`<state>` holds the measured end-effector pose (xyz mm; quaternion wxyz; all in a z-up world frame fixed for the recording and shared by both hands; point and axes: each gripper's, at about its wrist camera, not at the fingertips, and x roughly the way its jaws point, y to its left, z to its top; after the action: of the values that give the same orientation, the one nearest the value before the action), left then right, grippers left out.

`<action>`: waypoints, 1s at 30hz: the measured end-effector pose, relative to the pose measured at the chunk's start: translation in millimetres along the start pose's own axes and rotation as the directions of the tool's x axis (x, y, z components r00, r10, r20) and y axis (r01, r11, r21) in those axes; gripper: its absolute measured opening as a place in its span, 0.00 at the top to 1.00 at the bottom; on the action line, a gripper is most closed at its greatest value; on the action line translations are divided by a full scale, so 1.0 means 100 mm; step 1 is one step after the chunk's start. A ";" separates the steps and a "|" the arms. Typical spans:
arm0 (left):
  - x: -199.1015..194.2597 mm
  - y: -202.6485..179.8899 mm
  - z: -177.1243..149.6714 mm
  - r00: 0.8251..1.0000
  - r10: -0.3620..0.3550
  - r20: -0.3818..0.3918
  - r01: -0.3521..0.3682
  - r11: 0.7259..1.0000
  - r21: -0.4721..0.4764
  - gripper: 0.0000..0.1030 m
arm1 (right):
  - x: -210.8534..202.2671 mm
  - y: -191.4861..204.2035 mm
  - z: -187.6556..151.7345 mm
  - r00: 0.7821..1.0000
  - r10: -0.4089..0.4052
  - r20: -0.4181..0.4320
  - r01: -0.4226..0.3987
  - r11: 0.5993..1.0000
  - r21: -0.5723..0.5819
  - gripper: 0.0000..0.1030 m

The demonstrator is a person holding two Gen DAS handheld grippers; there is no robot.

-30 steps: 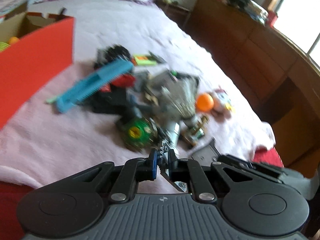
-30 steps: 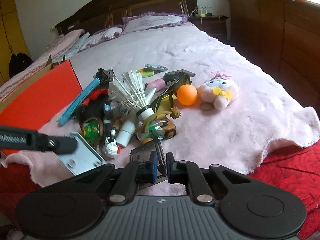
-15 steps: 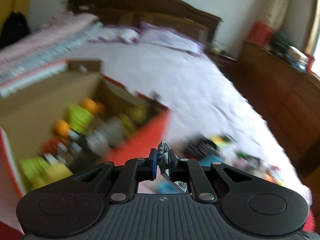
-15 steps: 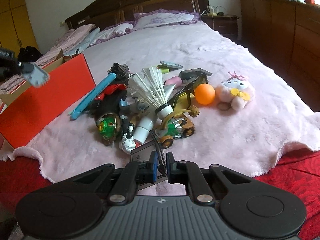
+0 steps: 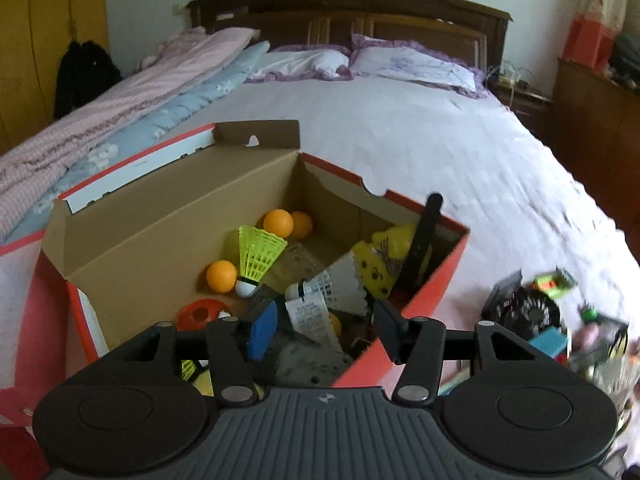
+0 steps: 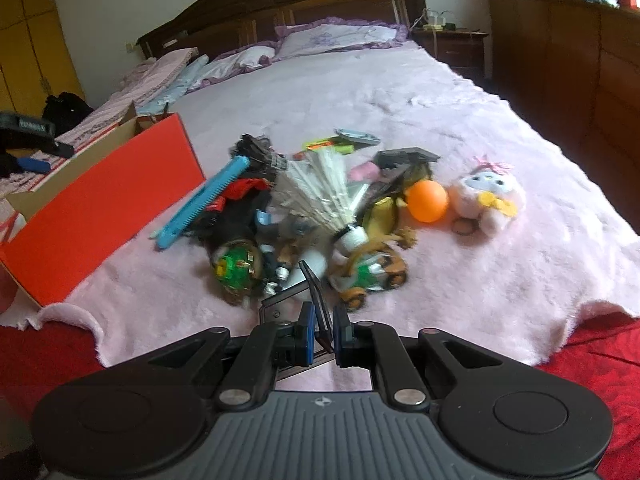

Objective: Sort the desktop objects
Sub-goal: 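Carry the bracket plate and black case into the box and open both tools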

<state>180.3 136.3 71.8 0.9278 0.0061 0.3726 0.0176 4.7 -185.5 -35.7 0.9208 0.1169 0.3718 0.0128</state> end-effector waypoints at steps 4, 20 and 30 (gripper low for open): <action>-0.02 -0.08 -0.21 1.000 0.001 -0.008 -0.001 0.999 0.045 0.36 | 0.03 0.19 0.15 0.999 0.036 0.010 -0.035 0.998 -0.054 0.90; -0.07 0.01 -0.33 0.999 0.020 -0.037 -0.021 1.000 -0.004 0.19 | 0.43 1.39 1.31 0.955 0.291 0.059 -0.271 0.937 -0.222 0.90; -0.05 0.27 -0.32 0.996 0.064 -0.061 -0.069 0.993 -0.093 0.17 | 0.86 2.33 2.10 0.928 0.373 0.009 -0.360 0.902 -0.238 0.77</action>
<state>153.8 163.0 53.1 0.9148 -0.0261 0.3975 0.0664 225.8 7.1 104.3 0.9190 0.0767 0.3139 0.2258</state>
